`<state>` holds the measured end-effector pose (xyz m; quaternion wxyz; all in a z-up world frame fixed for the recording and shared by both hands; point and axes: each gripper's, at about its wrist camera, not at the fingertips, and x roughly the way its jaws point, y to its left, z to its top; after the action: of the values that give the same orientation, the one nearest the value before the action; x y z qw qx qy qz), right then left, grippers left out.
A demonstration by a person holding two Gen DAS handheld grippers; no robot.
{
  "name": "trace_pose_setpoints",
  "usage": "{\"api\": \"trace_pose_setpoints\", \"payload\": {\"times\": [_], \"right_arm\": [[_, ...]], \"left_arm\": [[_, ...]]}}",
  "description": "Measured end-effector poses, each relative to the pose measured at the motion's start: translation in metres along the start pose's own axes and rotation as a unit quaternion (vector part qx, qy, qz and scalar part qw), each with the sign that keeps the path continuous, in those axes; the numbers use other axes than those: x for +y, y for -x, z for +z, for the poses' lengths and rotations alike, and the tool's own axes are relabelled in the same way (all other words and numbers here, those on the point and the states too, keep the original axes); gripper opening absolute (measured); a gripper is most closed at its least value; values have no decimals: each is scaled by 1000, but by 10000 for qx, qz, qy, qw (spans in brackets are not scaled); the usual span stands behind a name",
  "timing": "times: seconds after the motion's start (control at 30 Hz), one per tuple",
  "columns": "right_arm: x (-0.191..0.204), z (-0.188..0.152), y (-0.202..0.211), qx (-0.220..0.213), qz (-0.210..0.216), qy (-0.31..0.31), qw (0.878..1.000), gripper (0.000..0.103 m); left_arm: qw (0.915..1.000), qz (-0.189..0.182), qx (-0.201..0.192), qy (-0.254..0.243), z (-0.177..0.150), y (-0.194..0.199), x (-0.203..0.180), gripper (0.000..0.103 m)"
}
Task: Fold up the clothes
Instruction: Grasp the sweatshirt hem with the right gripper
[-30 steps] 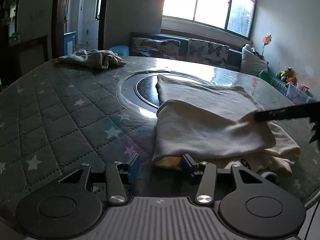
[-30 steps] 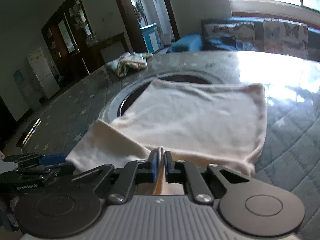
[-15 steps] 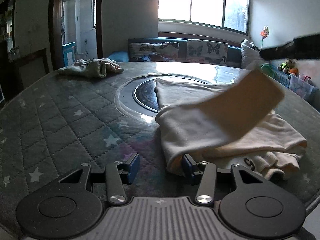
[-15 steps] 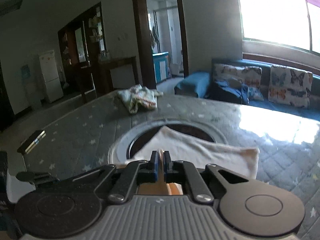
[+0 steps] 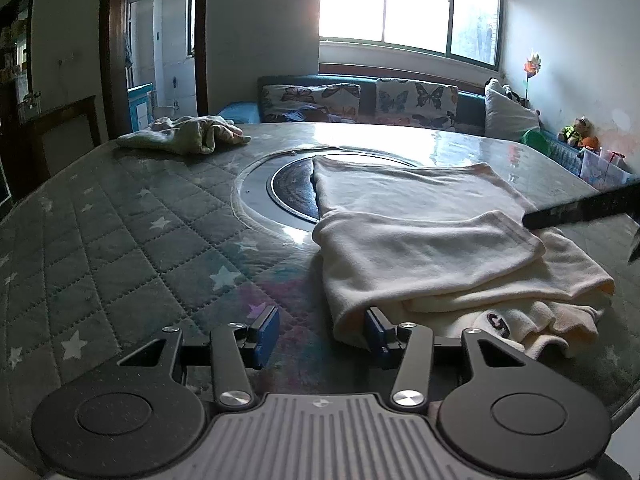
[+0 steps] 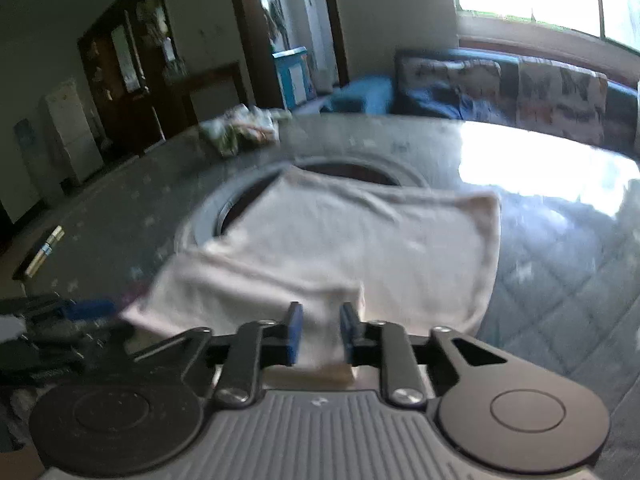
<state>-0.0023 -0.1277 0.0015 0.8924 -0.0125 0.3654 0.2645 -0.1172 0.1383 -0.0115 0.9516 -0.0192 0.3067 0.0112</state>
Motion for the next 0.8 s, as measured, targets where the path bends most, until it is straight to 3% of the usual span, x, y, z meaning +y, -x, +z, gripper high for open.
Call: {"api": "trace_pose_setpoints", "payload": {"times": [0.07, 0.3, 0.43, 0.5, 0.8], "right_arm": [[-4, -6, -6, 77, -38, -97, 9999, 32], [-11, -19, -16, 221, 66, -343, 9991, 33], [-11, -18, -15, 158, 22, -402, 9991, 10], [-11, -17, -11, 67, -15, -410, 9991, 6], [20, 1, 42, -748, -361, 480, 9954, 4]], "left_arm": [[10000, 9, 6, 0, 0, 0, 0, 50], [10000, 61, 18, 18, -1, -2, -1, 54], [10000, 84, 20, 34, -1, -2, -1, 55], [9999, 100, 16, 14, -1, -1, -2, 55], [9998, 160, -14, -83, -2, 0, -4, 55]]}}
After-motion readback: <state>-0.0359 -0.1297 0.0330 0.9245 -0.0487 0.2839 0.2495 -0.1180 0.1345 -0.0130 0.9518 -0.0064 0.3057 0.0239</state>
